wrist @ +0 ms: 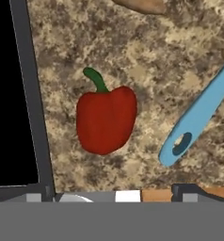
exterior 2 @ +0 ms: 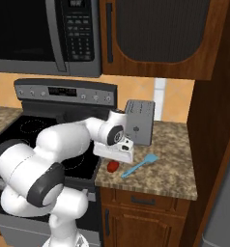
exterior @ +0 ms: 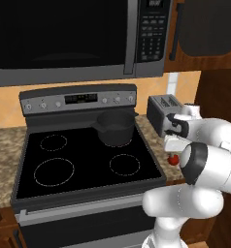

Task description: Put the bell pepper and sweet potato in the pot. Retrieve the spatula and lightly stir the vegetables in the pot.

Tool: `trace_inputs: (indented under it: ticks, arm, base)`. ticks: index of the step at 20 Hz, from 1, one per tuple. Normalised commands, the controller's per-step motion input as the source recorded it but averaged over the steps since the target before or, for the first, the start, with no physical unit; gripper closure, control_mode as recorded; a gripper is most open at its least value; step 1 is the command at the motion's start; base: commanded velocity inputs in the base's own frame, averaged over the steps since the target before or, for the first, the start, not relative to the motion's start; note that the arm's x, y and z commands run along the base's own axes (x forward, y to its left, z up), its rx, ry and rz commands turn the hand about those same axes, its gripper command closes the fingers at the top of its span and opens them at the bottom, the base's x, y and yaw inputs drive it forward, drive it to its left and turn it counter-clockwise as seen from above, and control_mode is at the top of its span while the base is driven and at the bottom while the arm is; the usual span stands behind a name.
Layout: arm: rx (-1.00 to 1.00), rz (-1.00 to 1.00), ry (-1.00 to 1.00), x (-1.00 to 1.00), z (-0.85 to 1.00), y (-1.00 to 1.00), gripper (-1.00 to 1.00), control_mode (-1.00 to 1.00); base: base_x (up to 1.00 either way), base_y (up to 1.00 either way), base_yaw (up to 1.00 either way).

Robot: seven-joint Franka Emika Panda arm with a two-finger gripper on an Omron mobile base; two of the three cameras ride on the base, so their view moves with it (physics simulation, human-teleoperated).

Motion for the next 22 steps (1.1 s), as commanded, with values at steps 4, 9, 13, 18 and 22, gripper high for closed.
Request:
trace_inputs:
  ticks: [4, 9, 13, 18, 22]
  arm:
    - [0.09, 0.00, 0.09, 0.18, -0.29, 0.00, -1.00, -1.00]
    - [0.11, 0.00, 0.05, 0.23, -0.33, 0.00, -1.00, -1.00]
    - [0.11, 0.00, 0.00, 0.29, -0.29, 0.00, -1.00, -1.00]
    - [0.06, 0.00, 0.01, 0.27, -0.33, 0.01, 1.00, -1.00]
    - [0.00, 0.00, 0.03, 0.01, -0.11, 0.00, 1.00, -1.00]
  base:
    - [0.00, 0.00, 0.00]
    - [0.00, 0.00, 0.00]
    - [0.00, 0.00, 0.00]
    - [0.00, 0.00, 0.00]
    - [0.00, 0.00, 0.00]
